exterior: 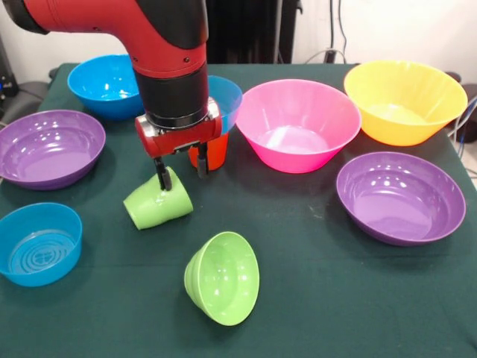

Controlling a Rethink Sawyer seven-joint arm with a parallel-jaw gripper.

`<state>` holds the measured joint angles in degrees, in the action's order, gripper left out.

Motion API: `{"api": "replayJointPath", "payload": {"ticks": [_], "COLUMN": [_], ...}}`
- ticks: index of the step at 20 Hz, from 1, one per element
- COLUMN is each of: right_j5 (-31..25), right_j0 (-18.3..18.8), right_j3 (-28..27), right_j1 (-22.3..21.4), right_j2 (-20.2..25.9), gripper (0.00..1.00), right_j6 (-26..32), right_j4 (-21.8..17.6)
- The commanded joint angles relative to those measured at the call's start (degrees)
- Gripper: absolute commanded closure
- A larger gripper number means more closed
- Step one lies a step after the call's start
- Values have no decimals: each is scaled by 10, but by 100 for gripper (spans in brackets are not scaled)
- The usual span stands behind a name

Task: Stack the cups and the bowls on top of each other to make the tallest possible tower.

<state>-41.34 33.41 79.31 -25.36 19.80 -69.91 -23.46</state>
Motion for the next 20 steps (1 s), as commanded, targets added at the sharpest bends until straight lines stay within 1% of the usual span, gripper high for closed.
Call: {"api": "replayJointPath", "payload": {"ticks": [1, 5, 11, 15, 19, 20], "right_j5": [93, 62, 39, 5, -28, -35], "right_j0": [-21, 18, 28, 33, 39, 38], "right_j3": [28, 45, 65, 68, 59, 54], "right_j1": [21, -20, -64, -100, -121, -120], "right_j2": [10, 11, 15, 15, 14, 14], "gripper": [0, 0, 0, 0, 0, 0], "right_j6": [-72, -53, -35, -19, 2, 3], "right_j4": [-18, 16, 31, 42, 45, 44]}}
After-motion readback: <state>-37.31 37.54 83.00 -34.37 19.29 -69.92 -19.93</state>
